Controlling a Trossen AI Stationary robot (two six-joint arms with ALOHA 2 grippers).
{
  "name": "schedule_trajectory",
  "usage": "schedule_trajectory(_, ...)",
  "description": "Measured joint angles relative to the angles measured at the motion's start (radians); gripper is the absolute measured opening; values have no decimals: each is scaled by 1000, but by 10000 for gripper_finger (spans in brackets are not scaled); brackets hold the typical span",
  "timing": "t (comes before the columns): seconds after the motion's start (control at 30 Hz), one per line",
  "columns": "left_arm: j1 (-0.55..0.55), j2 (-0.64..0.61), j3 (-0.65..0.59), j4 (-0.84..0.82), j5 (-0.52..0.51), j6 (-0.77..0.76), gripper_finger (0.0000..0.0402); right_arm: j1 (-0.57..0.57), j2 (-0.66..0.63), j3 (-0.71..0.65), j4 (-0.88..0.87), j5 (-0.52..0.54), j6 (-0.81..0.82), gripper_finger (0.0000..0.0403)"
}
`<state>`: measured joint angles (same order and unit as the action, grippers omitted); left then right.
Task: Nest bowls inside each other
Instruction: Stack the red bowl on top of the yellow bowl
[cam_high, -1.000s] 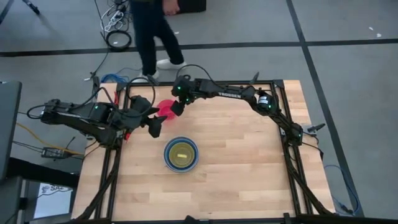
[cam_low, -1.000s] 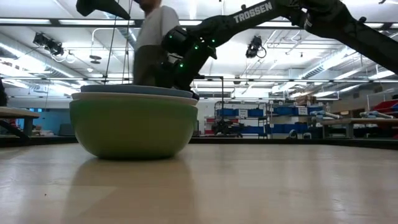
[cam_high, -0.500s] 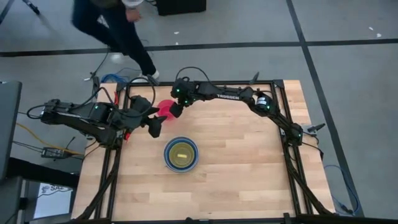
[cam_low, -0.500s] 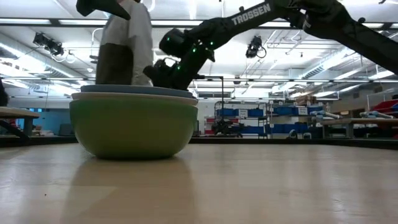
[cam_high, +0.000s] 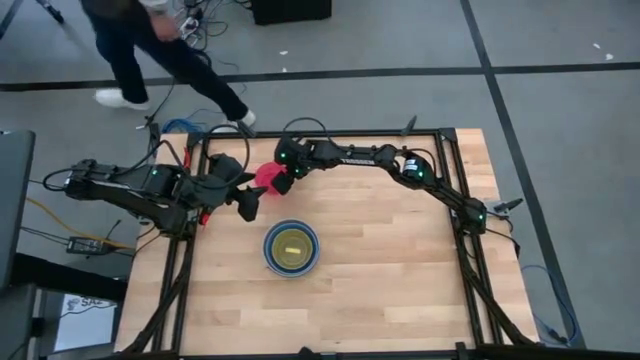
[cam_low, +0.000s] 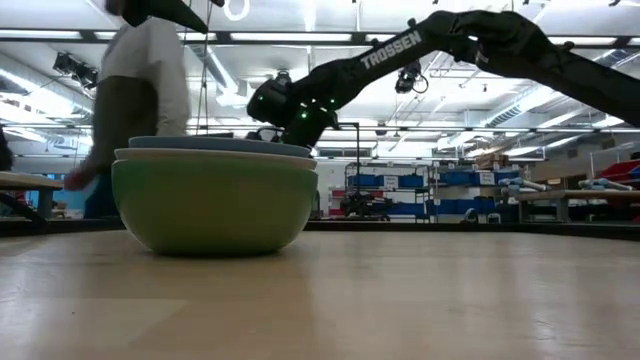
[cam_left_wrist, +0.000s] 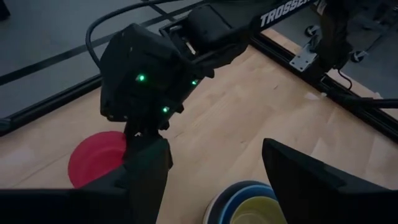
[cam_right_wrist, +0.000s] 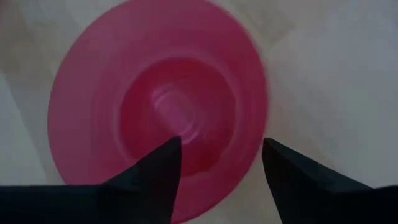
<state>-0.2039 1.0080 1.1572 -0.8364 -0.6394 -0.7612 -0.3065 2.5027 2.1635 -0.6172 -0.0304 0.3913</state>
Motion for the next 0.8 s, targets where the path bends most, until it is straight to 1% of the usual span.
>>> schedule_trajectory(0.1, 0, 0, 0, -1, 0, 1, 266, 0, 0, 0, 20, 24, -5, 201)
schedule_trajectory(0.17, 0, 0, 0, -1, 0, 1, 266, -2, 0, 0, 17, 23, -3, 177)
schedule_trajectory(0.27, 0, 0, 0, -1, 0, 2, 266, -9, 0, 0, 18, 4, 1, 121)
schedule_trajectory(0.4, 0, 0, 0, -1, 0, 2, 266, -10, 0, 0, 24, 5, -14, 25)
schedule_trajectory(0.43, -1, 0, 0, -1, 0, 2, 266, -10, 0, 0, 31, 5, -24, 13)
schedule_trajectory(0.67, -1, 0, 0, -4, 0, 2, 266, -9, -7, 1, 44, -1, -28, 2)
schedule_trajectory(0.8, -1, 0, 0, -7, 0, 2, 266, -4, -47, 13, 34, 0, -52, 1)
